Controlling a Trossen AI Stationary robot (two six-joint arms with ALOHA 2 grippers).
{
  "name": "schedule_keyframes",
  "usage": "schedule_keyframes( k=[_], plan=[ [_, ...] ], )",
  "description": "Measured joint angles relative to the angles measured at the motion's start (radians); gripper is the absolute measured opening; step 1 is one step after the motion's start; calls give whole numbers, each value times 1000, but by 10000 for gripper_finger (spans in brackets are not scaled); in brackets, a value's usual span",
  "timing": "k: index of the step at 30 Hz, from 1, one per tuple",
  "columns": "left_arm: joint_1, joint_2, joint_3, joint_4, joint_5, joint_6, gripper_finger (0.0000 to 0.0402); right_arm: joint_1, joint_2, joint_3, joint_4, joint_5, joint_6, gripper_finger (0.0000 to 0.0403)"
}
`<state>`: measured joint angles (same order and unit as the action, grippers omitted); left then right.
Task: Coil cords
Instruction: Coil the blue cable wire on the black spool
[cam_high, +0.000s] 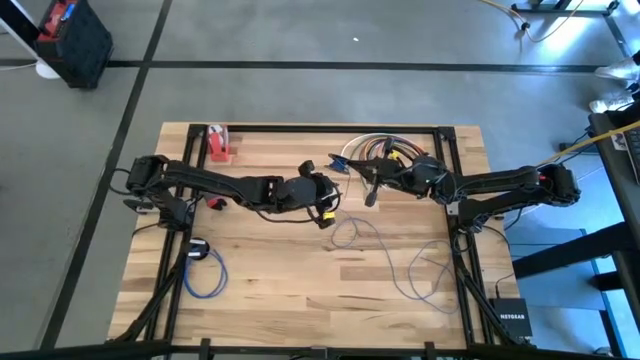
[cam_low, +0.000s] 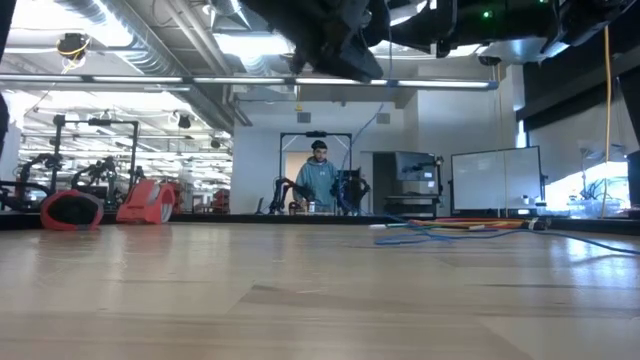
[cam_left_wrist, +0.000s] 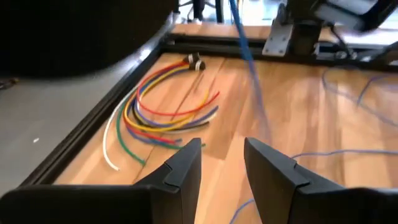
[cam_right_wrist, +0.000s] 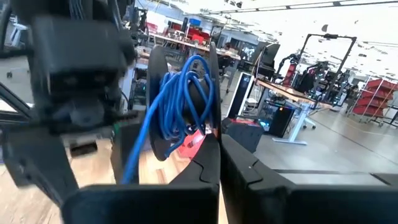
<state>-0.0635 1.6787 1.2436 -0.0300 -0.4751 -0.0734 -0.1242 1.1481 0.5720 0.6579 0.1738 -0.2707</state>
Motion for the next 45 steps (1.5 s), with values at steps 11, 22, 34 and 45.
schedule_keyframes(
  k=[11, 22, 34, 45],
  plan=[
    [-31, -10, 1, 21, 62, 16, 115, 0, 0, 0, -5, -1, -3, 0],
    [48, 65, 1, 98, 282, -42, 91, -1, -1, -1, -5, -1, -23, 0],
    [53, 67, 1, 97, 334, 20, 24, 0, -1, -1, -10, -8, -23, 0],
    [61, 64, 1, 0, 175, 24, 4, 0, -16, -2, 10, -107, 35, 0]
  ],
)
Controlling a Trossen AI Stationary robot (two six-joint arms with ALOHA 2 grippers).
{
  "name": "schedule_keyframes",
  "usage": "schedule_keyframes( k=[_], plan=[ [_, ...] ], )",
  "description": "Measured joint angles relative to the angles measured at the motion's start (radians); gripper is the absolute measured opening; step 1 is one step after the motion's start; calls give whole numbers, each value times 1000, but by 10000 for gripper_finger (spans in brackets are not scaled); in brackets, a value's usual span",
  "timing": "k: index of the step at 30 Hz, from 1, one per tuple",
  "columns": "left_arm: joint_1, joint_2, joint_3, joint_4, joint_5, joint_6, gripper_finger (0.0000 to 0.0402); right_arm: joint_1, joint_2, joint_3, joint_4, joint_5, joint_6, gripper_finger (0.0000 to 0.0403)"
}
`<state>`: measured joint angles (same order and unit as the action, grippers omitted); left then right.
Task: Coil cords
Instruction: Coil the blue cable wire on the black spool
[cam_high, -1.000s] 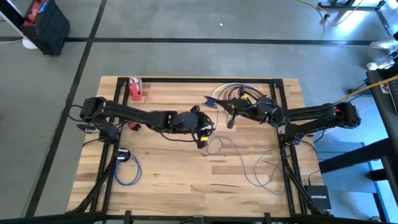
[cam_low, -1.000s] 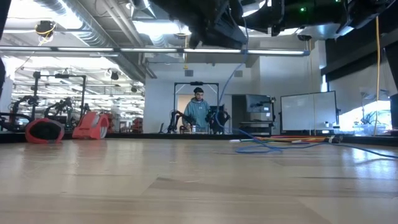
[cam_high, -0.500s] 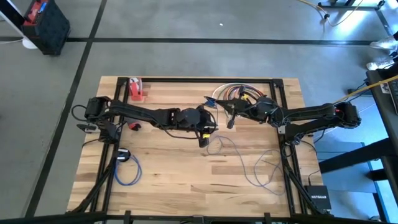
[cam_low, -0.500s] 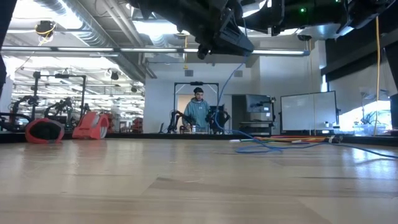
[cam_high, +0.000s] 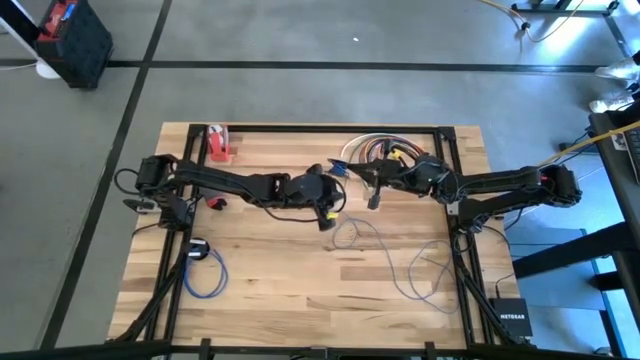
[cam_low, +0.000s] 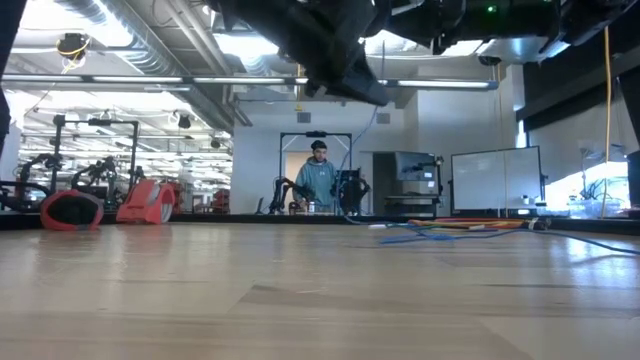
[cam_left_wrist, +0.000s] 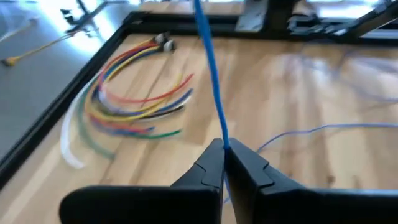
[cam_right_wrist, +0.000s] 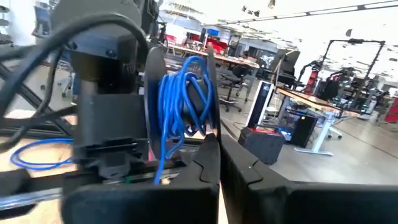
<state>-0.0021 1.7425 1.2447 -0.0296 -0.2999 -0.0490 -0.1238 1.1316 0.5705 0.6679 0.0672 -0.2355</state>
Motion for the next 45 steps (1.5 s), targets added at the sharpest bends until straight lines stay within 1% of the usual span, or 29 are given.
schedule_keyframes(
  k=[2, 9, 11, 15, 19, 22, 24, 26, 29, 33, 35, 39, 45],
  plan=[
    [0, -5, 0, -42, -25, 0, 3, 0, -16, 0, -29, 0, -1, 0],
    [-13, -68, 2, -182, -45, -43, 3, 0, -104, -2, -154, -8, -37, 0],
    [-18, -85, 1, -198, -63, -25, 2, 0, -129, -2, -204, -22, -59, 0],
    [-7, -130, -1, -218, -66, 0, 5, 0, -164, 2, -279, -57, -85, 0],
    [22, -187, -1, -244, -70, -1, 3, 0, -183, 2, -313, -131, -109, 0],
    [40, -221, -1, -249, -70, -23, 2, 0, -182, 2, -340, -141, -135, 0],
    [43, -244, -1, -251, -70, -51, 5, 0, -180, 2, -365, -107, -163, 0],
    [43, -265, -1, -253, -65, -79, 7, 0, -173, 1, -378, -45, -197, 0],
    [36, -278, -1, -248, -14, -109, 8, 0, -156, 1, -406, 59, -247, 0],
    [24, -276, -1, -223, 7, -137, 4, 0, -92, 2, -372, 158, -287, 0],
    [21, -263, -1, -182, 6, -150, 3, 0, -59, 2, -336, 177, -293, 0],
    [21, -215, -1, -70, 6, -154, 6, 0, 3, 1, -285, 182, -298, 0],
    [21, -143, -1, 87, 5, -151, 12, -1, 32, 1, -259, 205, -295, 0]
  ],
)
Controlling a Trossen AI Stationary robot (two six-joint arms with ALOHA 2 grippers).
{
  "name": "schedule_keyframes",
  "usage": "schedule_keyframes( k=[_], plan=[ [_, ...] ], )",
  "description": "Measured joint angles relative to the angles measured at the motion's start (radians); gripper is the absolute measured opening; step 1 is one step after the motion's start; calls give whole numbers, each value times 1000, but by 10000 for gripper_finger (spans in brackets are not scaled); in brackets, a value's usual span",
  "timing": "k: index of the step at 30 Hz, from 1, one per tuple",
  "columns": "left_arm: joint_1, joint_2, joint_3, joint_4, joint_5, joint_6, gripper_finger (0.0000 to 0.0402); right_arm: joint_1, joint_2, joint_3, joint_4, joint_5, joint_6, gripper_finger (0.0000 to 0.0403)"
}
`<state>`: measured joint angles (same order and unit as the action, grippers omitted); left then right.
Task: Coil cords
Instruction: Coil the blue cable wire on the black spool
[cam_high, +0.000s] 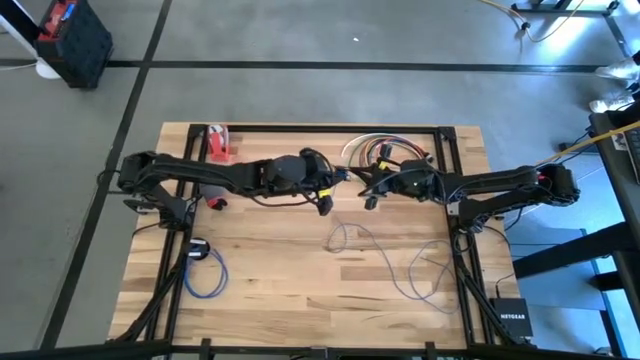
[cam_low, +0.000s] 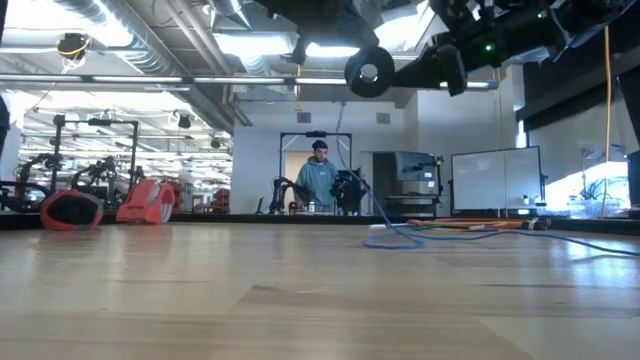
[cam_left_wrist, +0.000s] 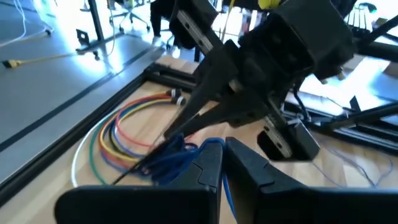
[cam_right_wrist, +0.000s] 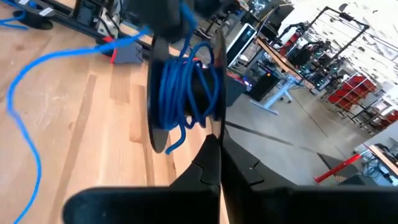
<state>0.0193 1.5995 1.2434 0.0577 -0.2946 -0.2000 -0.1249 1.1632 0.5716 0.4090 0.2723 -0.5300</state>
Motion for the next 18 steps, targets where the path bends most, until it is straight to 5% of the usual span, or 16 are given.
schedule_keyframes(
  k=[18],
  plan=[
    [2, 81, 2, 169, 6, 119, 13, 0, 0, -1, 62, 40, 142, 0]
  ],
)
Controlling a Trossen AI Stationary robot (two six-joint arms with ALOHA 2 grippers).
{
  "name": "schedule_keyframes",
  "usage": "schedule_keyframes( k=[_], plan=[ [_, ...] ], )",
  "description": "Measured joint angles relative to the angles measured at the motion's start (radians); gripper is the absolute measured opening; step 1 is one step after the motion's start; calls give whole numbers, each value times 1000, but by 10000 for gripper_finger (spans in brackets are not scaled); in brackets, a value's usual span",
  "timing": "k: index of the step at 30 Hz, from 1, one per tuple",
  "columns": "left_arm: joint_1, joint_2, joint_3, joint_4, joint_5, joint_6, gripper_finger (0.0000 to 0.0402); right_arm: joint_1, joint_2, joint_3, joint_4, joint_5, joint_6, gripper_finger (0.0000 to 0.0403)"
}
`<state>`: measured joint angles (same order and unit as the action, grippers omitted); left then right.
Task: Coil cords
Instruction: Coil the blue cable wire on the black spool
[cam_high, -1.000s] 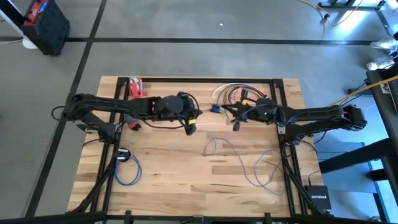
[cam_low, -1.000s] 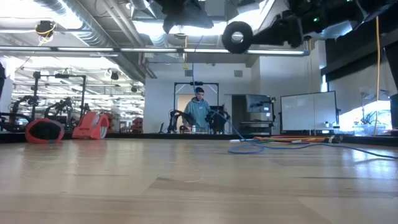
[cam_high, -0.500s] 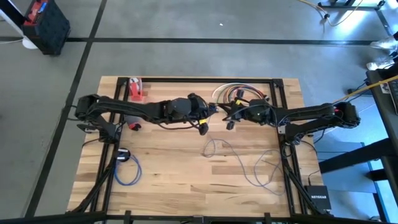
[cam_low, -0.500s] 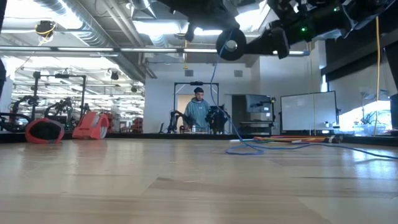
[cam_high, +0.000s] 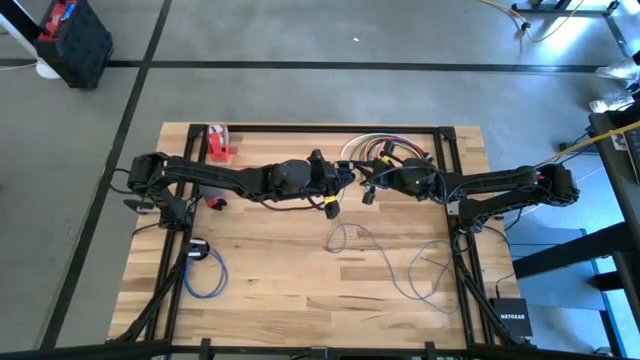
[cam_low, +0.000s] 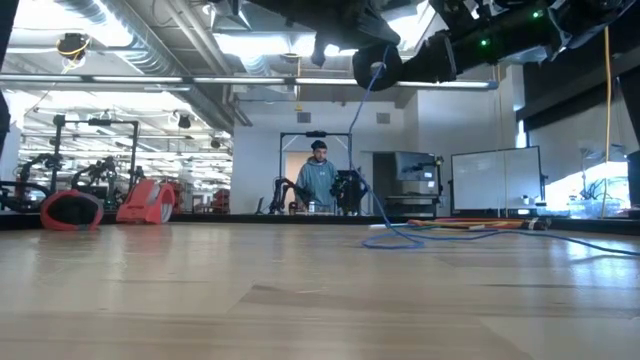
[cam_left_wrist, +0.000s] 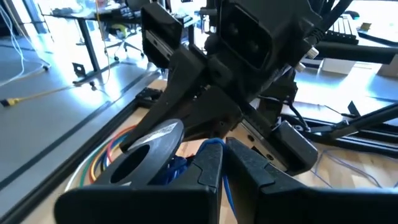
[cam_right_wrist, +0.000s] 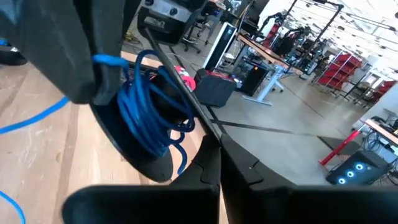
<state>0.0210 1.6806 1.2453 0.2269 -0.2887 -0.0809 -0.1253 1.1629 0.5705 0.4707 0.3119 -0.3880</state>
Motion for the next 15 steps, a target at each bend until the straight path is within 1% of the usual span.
schedule_keyframes(
  k=[4, 6, 15],
  plan=[
    [2, 0, 0, 3, 0, 19, 16, 0, 0, 0, 2, 0, 14, 0],
    [5, -1, 0, 3, 0, 18, 27, 0, 0, 0, 3, 0, 15, 0],
    [3, -1, 0, 10, -2, 12, 129, 0, 0, 0, 3, -13, 17, 0]
  ],
)
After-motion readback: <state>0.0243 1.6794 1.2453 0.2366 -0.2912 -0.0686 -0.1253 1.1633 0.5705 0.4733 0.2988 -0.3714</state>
